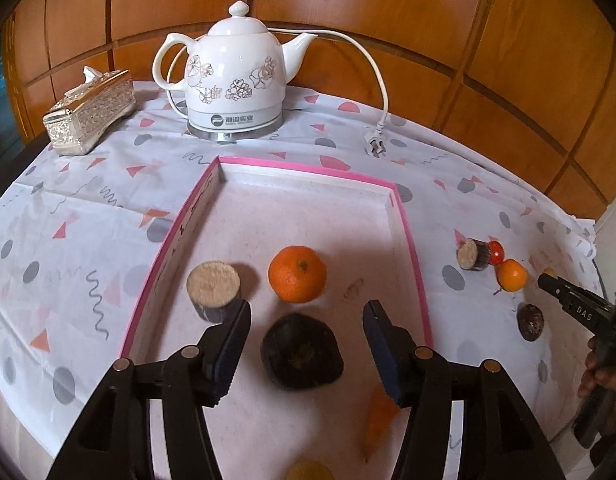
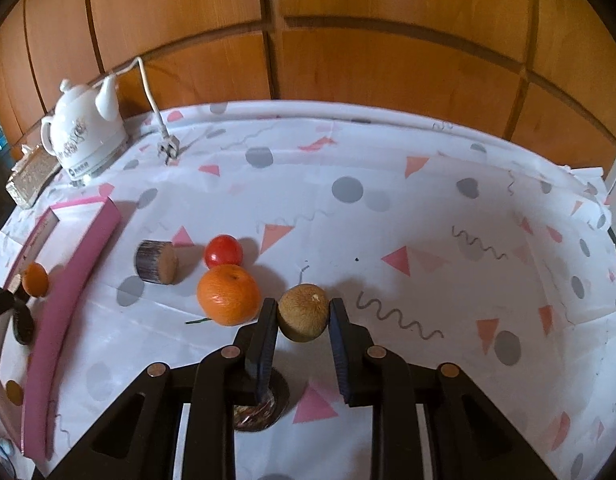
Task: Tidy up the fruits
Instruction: 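Carry the tan ball into the pink tray and open the right gripper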
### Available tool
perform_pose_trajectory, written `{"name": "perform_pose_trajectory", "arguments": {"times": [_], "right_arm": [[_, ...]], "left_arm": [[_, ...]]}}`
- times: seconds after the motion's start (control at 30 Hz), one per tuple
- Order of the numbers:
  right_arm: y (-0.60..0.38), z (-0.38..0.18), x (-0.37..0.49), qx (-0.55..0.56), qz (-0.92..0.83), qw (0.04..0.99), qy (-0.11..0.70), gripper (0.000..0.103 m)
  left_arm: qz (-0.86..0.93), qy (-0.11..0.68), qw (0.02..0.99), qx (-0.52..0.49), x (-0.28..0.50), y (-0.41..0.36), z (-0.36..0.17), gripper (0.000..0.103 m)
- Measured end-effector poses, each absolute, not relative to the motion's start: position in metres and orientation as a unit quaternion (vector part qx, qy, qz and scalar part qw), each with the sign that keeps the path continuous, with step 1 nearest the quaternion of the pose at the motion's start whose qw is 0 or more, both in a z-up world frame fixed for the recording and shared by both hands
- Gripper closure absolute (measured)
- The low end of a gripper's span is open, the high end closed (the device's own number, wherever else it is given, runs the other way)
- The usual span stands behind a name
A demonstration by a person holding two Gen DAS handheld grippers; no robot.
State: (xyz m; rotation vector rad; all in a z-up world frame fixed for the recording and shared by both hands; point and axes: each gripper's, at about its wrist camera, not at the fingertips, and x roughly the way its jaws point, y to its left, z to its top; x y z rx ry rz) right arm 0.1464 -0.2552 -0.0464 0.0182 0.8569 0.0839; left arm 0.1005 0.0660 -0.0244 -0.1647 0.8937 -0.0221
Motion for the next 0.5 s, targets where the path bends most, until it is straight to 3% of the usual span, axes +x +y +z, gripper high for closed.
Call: {"name": "perform_pose_trajectory", "arguments": {"times": [0.5], "right_arm": [[-0.175, -0.006, 0.095, 0.009, 0.152, 0.914, 0.377, 0.078]], "left_arm": [[-0.013, 0.414, 0.907, -0.083, 0.069, 0.068, -0.013, 0.041]]}}
